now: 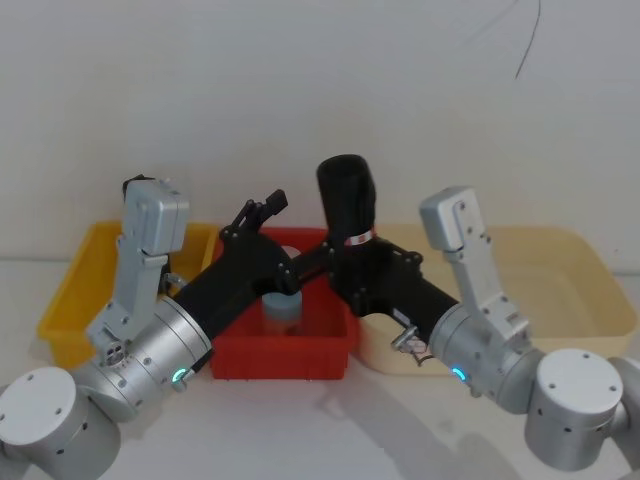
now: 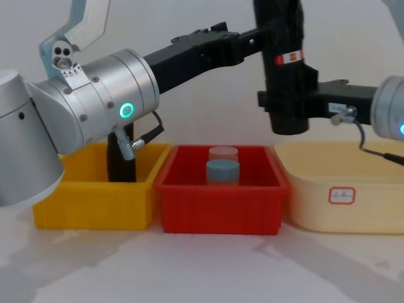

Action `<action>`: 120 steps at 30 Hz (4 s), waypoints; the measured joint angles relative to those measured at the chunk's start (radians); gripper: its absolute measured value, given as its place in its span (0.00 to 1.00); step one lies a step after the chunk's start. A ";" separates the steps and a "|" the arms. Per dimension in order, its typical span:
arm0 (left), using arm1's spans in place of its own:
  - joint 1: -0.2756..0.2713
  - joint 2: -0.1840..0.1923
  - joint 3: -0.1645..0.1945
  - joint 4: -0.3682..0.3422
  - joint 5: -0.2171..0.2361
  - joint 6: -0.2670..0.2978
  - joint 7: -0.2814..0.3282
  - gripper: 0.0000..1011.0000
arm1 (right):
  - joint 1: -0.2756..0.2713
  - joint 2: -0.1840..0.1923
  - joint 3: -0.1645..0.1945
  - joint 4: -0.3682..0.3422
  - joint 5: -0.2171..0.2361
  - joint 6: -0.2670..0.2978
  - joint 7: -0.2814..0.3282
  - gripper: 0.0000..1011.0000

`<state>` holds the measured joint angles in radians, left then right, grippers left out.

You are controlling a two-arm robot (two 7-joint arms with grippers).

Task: Pick up the garbage bag with the one hand and transfer it to the other hand.

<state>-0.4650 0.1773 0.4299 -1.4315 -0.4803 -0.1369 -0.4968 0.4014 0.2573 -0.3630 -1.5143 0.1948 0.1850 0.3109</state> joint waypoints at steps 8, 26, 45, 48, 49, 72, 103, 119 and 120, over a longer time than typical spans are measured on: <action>0.000 0.000 0.000 0.000 0.000 0.000 0.000 0.99 | 0.035 0.008 0.047 0.065 0.006 0.014 -0.018 0.50; 0.000 0.000 0.000 0.000 0.000 0.000 0.000 0.99 | 0.107 0.037 0.164 0.216 -0.002 0.028 -0.098 0.52; 0.000 0.000 0.000 0.000 0.000 0.000 0.000 0.99 | 0.082 0.066 0.256 0.167 -0.043 -0.007 -0.196 0.99; 0.000 0.000 0.000 0.000 0.000 0.000 0.000 0.99 | 0.077 0.068 0.258 0.146 -0.048 -0.013 -0.197 0.99; 0.000 0.000 0.000 0.000 0.000 0.000 0.000 0.99 | 0.074 0.069 0.259 0.129 -0.050 -0.017 -0.197 0.99; 0.033 0.017 -0.038 -0.036 0.066 -0.044 0.103 0.99 | 0.016 0.052 0.184 -0.034 -0.032 -0.003 -0.081 0.99; 0.197 0.065 -0.195 -0.148 0.302 -0.070 0.430 0.99 | 0.111 -0.004 -0.050 0.108 0.005 0.040 0.162 0.99; 0.259 0.077 -0.260 -0.171 0.389 -0.061 0.542 0.99 | 0.209 -0.048 -0.093 0.267 0.048 0.077 0.241 0.99; 0.261 0.078 -0.263 -0.172 0.393 -0.060 0.547 0.99 | 0.215 -0.051 -0.094 0.278 0.050 0.077 0.243 0.99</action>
<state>-0.2037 0.2550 0.1667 -1.6035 -0.0878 -0.1970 0.0502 0.6166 0.2063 -0.4572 -1.2364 0.2443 0.2619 0.5540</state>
